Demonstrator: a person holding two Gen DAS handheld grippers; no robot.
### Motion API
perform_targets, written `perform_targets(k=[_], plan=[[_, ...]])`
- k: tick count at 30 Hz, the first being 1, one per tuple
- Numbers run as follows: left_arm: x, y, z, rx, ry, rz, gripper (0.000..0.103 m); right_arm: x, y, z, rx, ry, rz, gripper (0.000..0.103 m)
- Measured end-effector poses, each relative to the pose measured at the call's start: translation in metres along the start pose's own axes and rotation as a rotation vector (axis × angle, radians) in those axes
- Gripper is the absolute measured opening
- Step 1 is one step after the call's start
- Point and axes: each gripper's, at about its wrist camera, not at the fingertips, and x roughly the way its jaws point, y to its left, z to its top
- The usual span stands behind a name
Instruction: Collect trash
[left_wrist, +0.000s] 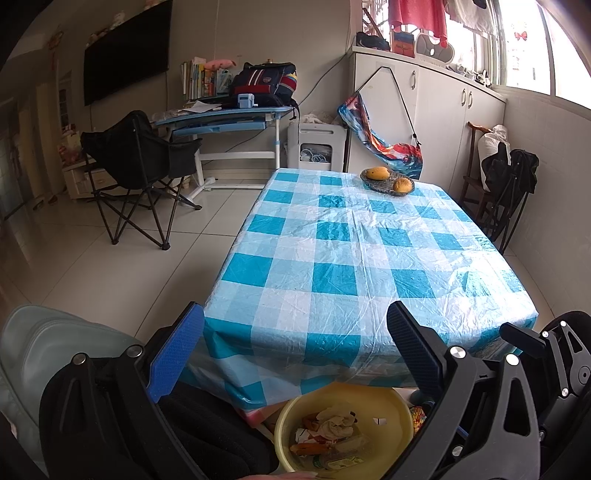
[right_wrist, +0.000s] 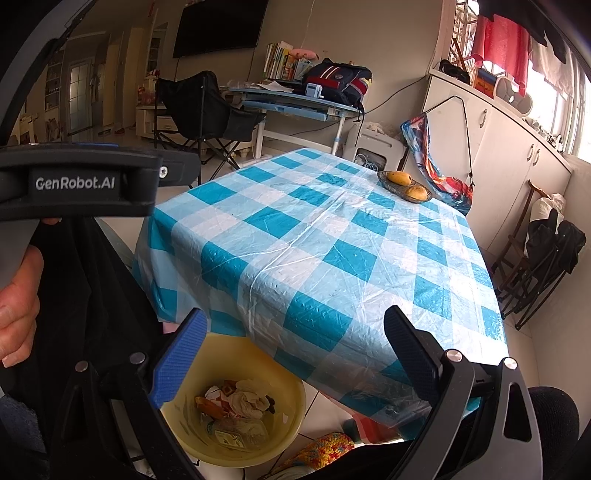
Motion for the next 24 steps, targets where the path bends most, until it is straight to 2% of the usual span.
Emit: perform_targets(k=[24], plan=[[0.0048, -0.0066, 0.0012, 0.007, 0.009, 0.004, 0.096, -0.0031, -0.0089, 0.0035, 0.046, -0.036, -0.029, 0.092]])
